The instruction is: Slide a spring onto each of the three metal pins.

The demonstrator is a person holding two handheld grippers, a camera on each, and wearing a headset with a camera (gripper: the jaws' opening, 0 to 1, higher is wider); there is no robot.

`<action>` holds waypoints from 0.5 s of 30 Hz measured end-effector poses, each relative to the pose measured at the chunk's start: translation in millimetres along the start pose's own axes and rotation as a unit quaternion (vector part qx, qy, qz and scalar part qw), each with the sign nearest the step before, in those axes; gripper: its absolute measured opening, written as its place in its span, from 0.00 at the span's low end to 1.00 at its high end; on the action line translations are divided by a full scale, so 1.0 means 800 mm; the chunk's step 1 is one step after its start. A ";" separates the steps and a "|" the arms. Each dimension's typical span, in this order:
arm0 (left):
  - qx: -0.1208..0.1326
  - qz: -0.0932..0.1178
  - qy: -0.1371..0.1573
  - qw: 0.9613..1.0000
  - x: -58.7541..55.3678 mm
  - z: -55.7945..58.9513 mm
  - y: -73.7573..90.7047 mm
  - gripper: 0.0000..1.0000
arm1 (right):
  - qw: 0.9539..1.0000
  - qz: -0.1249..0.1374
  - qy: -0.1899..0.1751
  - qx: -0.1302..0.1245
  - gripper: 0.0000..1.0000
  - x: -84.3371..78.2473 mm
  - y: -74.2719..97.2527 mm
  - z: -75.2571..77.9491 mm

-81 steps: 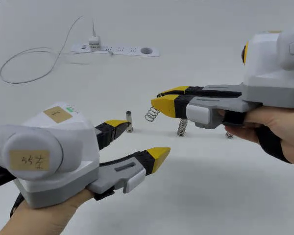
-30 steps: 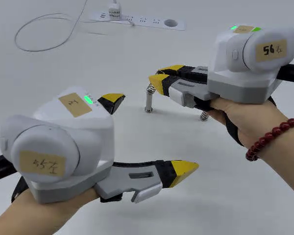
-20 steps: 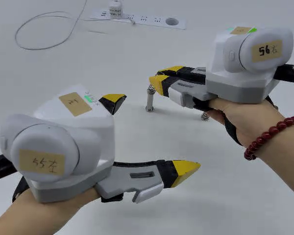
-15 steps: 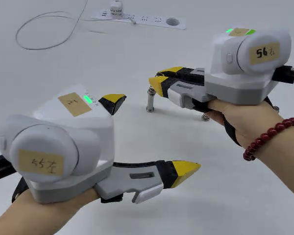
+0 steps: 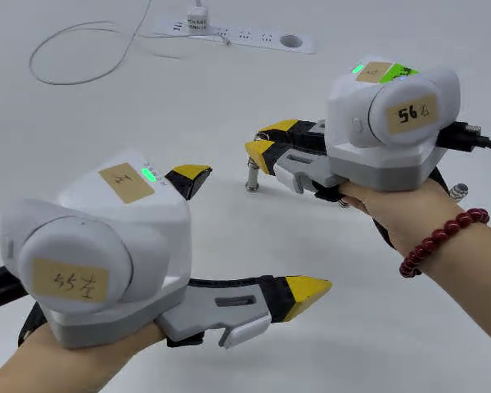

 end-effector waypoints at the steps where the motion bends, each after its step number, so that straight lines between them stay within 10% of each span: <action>1: 0.000 -0.001 -0.001 1.000 0.000 0.000 0.000 0.98 | 1.000 0.001 0.000 -0.001 0.12 0.000 0.000 0.000; 15: 0.002 -0.004 -0.006 1.000 -0.002 -0.001 0.001 0.98 | 1.000 -0.024 -0.006 -0.013 0.12 -0.018 -0.014 0.001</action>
Point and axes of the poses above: the centre of the closed fingertips' face, and the gripper's own axes: y roughly backward along the fingers, z roughly to its right, x roughly out of its top, the point moved 8 cm from there along y, roughly backward along the fingers, and after that the axes turned 12 degrees about -y, right-handed, at the moved point
